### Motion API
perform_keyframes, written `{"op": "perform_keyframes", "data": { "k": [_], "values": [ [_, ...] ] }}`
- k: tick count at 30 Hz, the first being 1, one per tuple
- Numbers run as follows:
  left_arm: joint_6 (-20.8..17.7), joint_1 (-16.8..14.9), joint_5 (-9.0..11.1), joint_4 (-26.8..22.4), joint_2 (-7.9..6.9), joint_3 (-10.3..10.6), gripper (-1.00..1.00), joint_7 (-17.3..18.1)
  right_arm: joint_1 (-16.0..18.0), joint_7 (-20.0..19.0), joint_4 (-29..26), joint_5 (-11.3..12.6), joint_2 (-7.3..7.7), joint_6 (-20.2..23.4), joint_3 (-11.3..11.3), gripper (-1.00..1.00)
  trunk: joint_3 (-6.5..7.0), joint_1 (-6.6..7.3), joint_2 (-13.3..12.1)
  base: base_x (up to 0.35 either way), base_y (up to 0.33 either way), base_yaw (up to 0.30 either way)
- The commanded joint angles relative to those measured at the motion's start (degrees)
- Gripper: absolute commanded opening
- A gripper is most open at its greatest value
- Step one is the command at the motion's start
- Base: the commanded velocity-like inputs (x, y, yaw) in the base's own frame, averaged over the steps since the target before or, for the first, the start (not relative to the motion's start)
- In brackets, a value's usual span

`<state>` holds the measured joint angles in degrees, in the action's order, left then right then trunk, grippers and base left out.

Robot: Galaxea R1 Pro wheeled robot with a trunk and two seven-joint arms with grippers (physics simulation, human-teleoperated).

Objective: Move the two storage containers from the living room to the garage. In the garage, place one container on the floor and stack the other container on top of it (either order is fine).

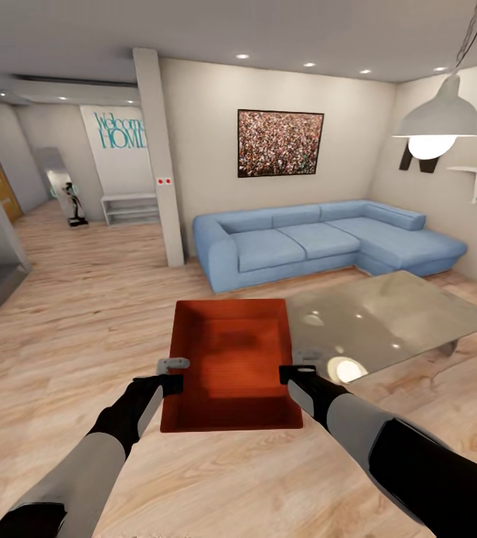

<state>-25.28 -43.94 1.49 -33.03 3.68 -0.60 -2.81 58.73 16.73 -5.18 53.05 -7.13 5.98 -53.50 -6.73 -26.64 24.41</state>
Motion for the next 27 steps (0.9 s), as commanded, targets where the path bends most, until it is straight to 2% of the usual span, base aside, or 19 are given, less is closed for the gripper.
{"op": "perform_keyframes", "data": {
  "k": [1, 27],
  "values": [
    [-0.3, 0.0, 0.8, 0.1, -0.25, 0.2, -1.00, -0.5, 0.1, 0.2, -0.4, -0.6, 0.71, -0.9, 0.2, -1.00, -0.12, -0.03, 0.1, 0.000, 0.000, 0.271],
    [-0.3, 0.0, 0.7, 0.1, -0.25, 0.2, -1.00, -0.5, 0.1, 0.2, -0.4, -0.6, 0.69, -0.9, 0.2, -1.00, -0.12, -0.03, 0.1, 0.000, 0.000, 0.271]
  ]
}}
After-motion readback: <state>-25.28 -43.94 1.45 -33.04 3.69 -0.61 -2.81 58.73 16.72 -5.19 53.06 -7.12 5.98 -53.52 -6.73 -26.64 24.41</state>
